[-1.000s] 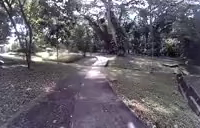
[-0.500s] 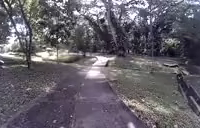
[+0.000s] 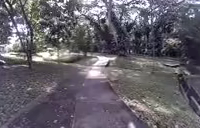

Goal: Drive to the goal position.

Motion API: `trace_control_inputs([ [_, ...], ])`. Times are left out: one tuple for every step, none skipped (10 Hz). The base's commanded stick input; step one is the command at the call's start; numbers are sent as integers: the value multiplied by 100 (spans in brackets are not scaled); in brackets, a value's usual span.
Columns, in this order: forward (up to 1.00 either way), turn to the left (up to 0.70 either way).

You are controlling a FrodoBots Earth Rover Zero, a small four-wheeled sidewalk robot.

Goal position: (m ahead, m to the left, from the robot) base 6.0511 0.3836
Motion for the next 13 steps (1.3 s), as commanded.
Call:
trace_control_inputs([
  [0,100],
  [0,100],
  [0,100],
  [0,100],
  [0,100],
  [0,100],
  [0,86],
  [0,3],
  [0,0],
  [0,0],
  [0,0],
  [0,0],
  [0,0],
])
